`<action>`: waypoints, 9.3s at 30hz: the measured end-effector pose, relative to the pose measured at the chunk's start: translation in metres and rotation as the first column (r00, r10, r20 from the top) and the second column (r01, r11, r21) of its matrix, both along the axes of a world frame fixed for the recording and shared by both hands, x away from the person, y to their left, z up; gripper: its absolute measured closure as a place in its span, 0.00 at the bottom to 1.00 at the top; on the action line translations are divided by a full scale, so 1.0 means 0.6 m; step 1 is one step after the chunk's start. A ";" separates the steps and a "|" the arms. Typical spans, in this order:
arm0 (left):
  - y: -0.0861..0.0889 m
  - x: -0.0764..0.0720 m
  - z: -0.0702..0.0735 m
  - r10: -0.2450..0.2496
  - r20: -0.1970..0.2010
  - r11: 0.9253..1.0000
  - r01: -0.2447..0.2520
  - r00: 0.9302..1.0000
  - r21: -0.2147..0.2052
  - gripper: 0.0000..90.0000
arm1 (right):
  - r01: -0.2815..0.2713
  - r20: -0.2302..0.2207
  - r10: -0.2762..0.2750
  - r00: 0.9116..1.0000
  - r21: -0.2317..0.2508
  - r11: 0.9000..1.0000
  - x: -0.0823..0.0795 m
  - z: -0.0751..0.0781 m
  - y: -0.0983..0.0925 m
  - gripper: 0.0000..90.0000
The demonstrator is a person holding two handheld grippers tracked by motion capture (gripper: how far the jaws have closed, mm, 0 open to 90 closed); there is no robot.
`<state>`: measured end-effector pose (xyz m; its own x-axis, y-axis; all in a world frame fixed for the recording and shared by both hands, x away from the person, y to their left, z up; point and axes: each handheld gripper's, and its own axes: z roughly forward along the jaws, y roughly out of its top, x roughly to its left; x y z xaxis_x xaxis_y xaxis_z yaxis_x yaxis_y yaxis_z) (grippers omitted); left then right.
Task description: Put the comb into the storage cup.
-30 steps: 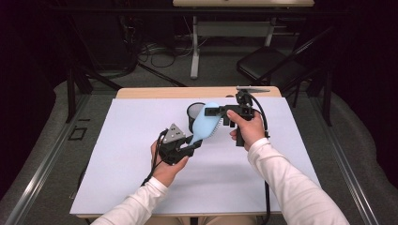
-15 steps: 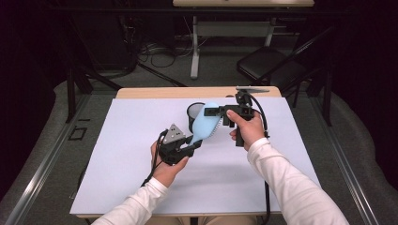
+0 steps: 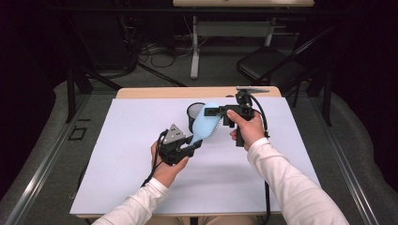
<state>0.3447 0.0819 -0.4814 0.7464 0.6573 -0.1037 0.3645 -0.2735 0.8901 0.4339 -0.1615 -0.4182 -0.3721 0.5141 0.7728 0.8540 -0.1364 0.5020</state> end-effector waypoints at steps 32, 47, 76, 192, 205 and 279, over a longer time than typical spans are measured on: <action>0.010 0.001 0.001 0.030 0.015 0.999 -0.030 0.999 -0.017 0.46 | 0.015 -0.012 -0.014 1.000 0.021 1.000 0.008 -0.002 -0.011 0.57; 0.027 -0.002 0.003 0.022 -0.019 0.998 -0.023 1.000 -0.064 0.42 | 0.053 -0.007 -0.053 0.999 0.009 0.999 0.017 0.000 -0.033 0.57; 0.120 0.004 0.028 0.124 -0.061 0.989 -0.128 0.990 -0.070 0.22 | 0.109 0.043 -0.107 0.993 -0.033 0.994 0.024 0.035 -0.041 0.57; 0.178 0.012 0.013 0.195 -0.105 0.978 -0.201 0.975 -0.056 0.00 | 0.406 0.466 -0.219 0.857 -0.350 0.844 0.096 0.146 0.060 0.56; 0.181 0.013 0.011 0.201 -0.112 0.975 -0.210 0.973 -0.068 0.00 | 0.402 0.481 -0.198 0.854 -0.368 0.838 0.095 0.127 0.074 0.56; 0.185 0.010 0.012 0.208 -0.116 0.973 -0.218 0.971 -0.080 0.00 | 0.363 0.503 -0.078 0.861 -0.500 0.787 0.096 0.024 0.132 0.54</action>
